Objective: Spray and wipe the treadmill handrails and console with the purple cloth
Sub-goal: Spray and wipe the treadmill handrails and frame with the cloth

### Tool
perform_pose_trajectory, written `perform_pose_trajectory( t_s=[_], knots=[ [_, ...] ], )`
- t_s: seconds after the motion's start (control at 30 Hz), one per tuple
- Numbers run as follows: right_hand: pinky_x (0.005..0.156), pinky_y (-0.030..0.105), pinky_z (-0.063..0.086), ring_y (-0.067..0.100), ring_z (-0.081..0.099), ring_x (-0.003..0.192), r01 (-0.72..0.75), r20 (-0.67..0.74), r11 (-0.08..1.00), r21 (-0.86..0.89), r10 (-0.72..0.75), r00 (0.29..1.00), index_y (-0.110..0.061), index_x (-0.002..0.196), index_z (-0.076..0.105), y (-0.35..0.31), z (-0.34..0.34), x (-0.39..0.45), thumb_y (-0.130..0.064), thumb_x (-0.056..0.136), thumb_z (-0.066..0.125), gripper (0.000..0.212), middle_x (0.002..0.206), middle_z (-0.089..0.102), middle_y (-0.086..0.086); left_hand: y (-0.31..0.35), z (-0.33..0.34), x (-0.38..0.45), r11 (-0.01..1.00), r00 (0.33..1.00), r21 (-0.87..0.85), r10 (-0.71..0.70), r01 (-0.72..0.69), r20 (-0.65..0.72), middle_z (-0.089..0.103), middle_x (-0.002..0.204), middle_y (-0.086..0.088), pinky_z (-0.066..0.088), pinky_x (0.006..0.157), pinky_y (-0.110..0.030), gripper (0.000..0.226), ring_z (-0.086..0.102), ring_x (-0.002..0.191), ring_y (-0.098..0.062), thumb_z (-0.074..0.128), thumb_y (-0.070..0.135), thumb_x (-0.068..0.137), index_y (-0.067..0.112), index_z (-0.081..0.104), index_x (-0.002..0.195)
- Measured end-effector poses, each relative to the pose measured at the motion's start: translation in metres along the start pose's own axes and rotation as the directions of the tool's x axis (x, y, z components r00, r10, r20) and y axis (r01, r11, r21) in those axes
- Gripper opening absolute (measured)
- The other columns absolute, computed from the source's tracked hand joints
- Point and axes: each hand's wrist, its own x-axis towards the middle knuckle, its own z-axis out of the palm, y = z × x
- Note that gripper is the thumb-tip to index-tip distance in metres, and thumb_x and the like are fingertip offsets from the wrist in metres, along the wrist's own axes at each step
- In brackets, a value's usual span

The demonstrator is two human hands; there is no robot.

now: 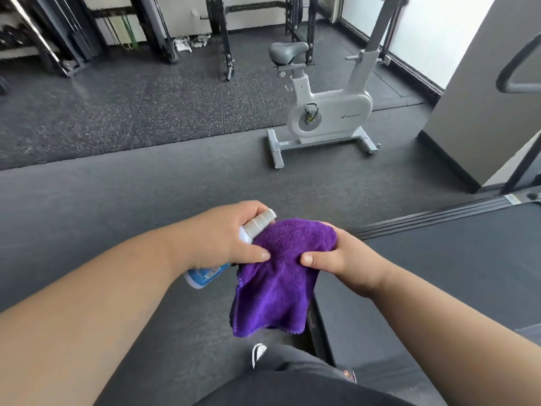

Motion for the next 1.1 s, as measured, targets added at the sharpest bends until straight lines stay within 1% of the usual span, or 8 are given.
perform_pose_trajectory(
  t_s=[0.1, 0.23, 0.33, 0.47, 0.6, 0.77, 0.9, 1.1],
  knots=[
    [0.089, 0.035, 0.053, 0.029, 0.067, 0.107, 0.057, -0.093, 0.989, 0.134, -0.045, 0.995, -0.009, 0.114, 0.071, 0.010, -0.003, 0.040, -0.023, 0.077, 0.078, 0.040, 0.113, 0.071, 0.018, -0.027, -0.023, 0.033, 0.998, 1.000, -0.059, -0.022, 0.021, -0.012, 0.067, 0.093, 0.024, 0.047, 0.066, -0.013, 0.043, 0.063, 0.078, 0.005, 0.083, 0.029, 0.077, 0.052, 0.056, 0.099],
    [0.102, 0.057, 0.046, 0.043, 0.061, 0.115, 0.131, -0.176, 0.960, 0.247, -0.088, 0.980, -0.003, 0.124, 0.063, 0.017, -0.024, 0.112, -0.025, 0.081, 0.075, 0.049, 0.120, 0.065, 0.027, -0.056, -0.056, 0.105, 0.990, 0.998, -0.130, -0.060, 0.055, -0.031, 0.070, 0.095, 0.020, 0.051, 0.069, -0.019, 0.041, 0.067, 0.083, -0.001, 0.082, 0.034, 0.072, 0.052, 0.057, 0.100],
    [0.107, 0.058, 0.041, 0.044, 0.055, 0.124, 0.178, -0.167, 0.971, 0.157, -0.152, 0.974, -0.003, 0.133, 0.054, 0.004, -0.052, 0.173, -0.016, 0.088, 0.070, 0.049, 0.128, 0.061, 0.026, -0.069, -0.088, 0.175, 0.986, 0.995, -0.152, -0.076, 0.065, -0.070, 0.070, 0.098, 0.021, 0.052, 0.075, -0.022, 0.044, 0.068, 0.088, -0.003, 0.077, 0.050, 0.062, 0.054, 0.056, 0.100],
    [0.104, 0.058, 0.045, 0.039, 0.063, 0.115, 0.108, -0.392, 0.975, 0.194, -0.024, 0.920, -0.007, 0.121, 0.064, -0.025, -0.097, 0.231, -0.014, 0.084, 0.073, 0.039, 0.120, 0.068, 0.020, -0.078, -0.127, 0.259, 0.977, 0.995, -0.210, -0.047, 0.027, -0.089, 0.069, 0.101, 0.023, 0.052, 0.082, -0.025, 0.049, 0.067, 0.093, -0.001, 0.075, 0.060, 0.055, 0.057, 0.057, 0.100],
    [0.094, 0.052, 0.054, 0.038, 0.067, 0.109, 0.124, -0.547, 0.935, 0.331, 0.083, 0.833, -0.008, 0.116, 0.066, -0.050, -0.142, 0.275, -0.011, 0.083, 0.070, 0.033, 0.115, 0.070, 0.021, -0.079, -0.156, 0.332, 0.967, 0.981, -0.251, 0.000, -0.049, -0.192, 0.068, 0.102, 0.028, 0.049, 0.077, -0.023, 0.050, 0.067, 0.088, 0.004, 0.080, 0.049, 0.066, 0.060, 0.052, 0.106],
    [0.088, 0.051, 0.057, 0.033, 0.070, 0.103, 0.162, -0.720, 0.950, 0.267, 0.085, 0.688, -0.023, 0.103, 0.071, -0.069, -0.198, 0.332, -0.012, 0.094, 0.062, 0.017, 0.109, 0.074, 0.013, -0.085, -0.176, 0.426, 0.967, 0.941, -0.145, 0.159, -0.209, -0.298, 0.062, 0.106, 0.039, 0.040, 0.071, -0.005, 0.067, 0.062, 0.090, 0.011, 0.079, 0.035, 0.080, 0.071, 0.037, 0.117],
    [0.095, 0.051, 0.054, 0.021, 0.070, 0.105, 0.118, -0.839, 0.990, 0.083, 0.006, 0.543, -0.033, 0.112, 0.065, -0.075, -0.238, 0.384, -0.033, 0.087, 0.067, 0.025, 0.111, 0.074, 0.001, -0.092, -0.191, 0.507, 0.942, 0.935, -0.104, 0.295, -0.319, -0.195, 0.063, 0.111, 0.031, 0.038, 0.079, 0.000, 0.070, 0.059, 0.097, 0.012, 0.075, 0.038, 0.081, 0.070, 0.032, 0.125],
    [0.089, 0.025, 0.047, -0.010, 0.062, 0.101, 0.036, -0.968, 0.998, -0.048, -0.055, 0.245, -0.066, 0.124, 0.042, -0.096, -0.283, 0.472, -0.045, 0.086, 0.065, 0.050, 0.111, 0.064, -0.033, -0.104, -0.245, 0.641, 0.872, 0.888, -0.179, 0.460, -0.456, -0.025, 0.063, 0.112, 0.021, 0.034, 0.074, 0.003, 0.063, 0.057, 0.094, 0.016, 0.076, 0.028, 0.085, 0.071, 0.037, 0.112]
  ],
)
